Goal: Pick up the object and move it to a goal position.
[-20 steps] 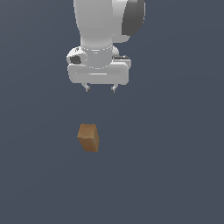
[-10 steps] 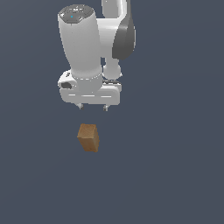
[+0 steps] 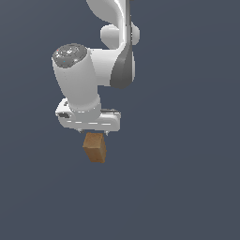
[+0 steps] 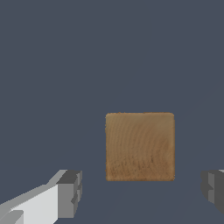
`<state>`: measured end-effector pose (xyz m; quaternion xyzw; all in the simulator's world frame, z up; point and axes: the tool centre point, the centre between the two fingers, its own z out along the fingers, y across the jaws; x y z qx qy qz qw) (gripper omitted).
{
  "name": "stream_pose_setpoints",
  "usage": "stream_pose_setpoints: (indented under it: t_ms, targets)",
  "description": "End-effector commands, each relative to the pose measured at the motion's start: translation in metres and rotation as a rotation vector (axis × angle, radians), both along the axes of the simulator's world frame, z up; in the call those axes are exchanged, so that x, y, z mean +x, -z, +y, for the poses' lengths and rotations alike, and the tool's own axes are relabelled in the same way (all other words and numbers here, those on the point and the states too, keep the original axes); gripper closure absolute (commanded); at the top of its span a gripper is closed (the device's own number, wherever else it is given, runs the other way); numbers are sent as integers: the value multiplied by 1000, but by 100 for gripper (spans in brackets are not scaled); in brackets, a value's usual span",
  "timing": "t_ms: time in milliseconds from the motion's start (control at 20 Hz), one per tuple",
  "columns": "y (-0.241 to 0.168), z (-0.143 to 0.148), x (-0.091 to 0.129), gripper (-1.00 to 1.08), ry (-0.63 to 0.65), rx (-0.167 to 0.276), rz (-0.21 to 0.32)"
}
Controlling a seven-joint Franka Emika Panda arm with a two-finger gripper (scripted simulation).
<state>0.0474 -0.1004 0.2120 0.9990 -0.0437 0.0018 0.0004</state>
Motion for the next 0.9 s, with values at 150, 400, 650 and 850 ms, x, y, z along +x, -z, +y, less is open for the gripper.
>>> stream_pose_setpoints:
  t_ms: [150, 400, 650, 850]
  targets:
    - [16, -8, 9, -92, 5, 1, 3]
    - [19, -9, 9, -92, 7, 1, 5]
    - [28, -9, 9, -92, 7, 1, 5]
    - [48, -9, 9, -92, 7, 1, 4]
